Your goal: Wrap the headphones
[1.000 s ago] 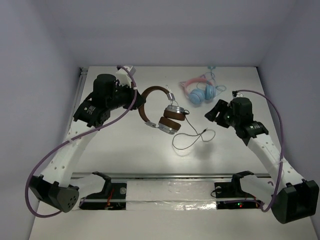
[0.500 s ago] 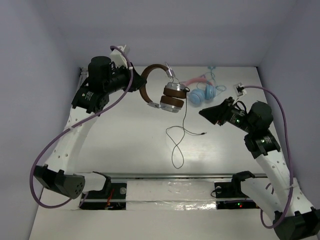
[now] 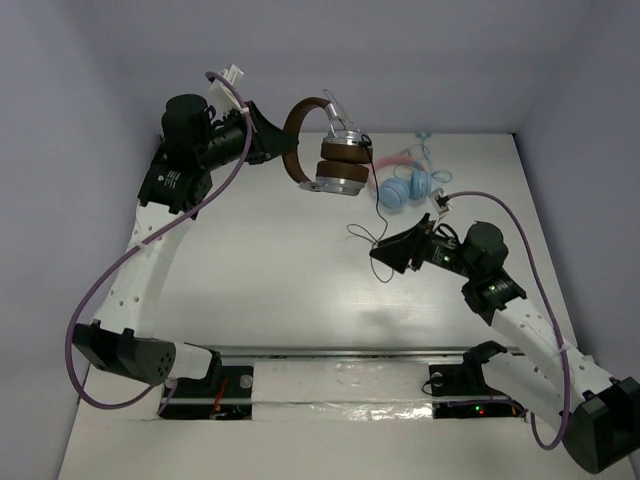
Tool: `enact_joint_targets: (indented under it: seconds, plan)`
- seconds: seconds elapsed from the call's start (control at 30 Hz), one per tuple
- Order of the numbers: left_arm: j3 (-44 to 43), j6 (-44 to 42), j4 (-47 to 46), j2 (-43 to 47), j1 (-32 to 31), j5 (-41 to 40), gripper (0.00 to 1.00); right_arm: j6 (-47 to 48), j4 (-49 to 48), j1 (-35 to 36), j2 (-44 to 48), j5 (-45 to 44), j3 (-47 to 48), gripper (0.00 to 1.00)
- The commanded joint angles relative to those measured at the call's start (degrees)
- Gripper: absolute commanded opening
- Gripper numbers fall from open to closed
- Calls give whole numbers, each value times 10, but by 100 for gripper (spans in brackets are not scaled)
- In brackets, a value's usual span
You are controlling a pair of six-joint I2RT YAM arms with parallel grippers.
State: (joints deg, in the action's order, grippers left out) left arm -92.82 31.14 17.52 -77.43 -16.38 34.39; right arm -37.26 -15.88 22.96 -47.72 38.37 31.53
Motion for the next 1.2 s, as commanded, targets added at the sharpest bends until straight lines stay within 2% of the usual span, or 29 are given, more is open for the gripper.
enact_joint_targets:
  seconds: [0.0,0.23,0.37,0.6,0.83,1.0,1.1,1.13,1.17]
  plan:
    - [-30,46,-51,8,3,38,0,25,-63,4,-21,-59,-6,71]
    - [-34,55,-46,9,14,38,0,44,-70,10,-44,-73,-13,66]
    - [-34,68,-58,0,20,46,0,46,-79,51,-80,-59,-9,65]
    - [-35,77,-71,-4,25,52,0,1,-179,64,-110,-27,-38,60]
    - [-25,77,-76,3,25,47,0,6,-168,64,-101,-31,-37,57]
    - [-16,90,-89,10,25,46,0,1,-196,81,-163,-31,-35,57]
    - [-15,95,-90,10,25,44,0,-11,-229,87,-185,-41,-38,40]
    - [-14,96,-90,10,25,38,0,-12,-234,87,-194,-45,-38,29]
    - [-11,101,-93,11,25,36,0,-13,-235,87,-198,-56,-37,25]
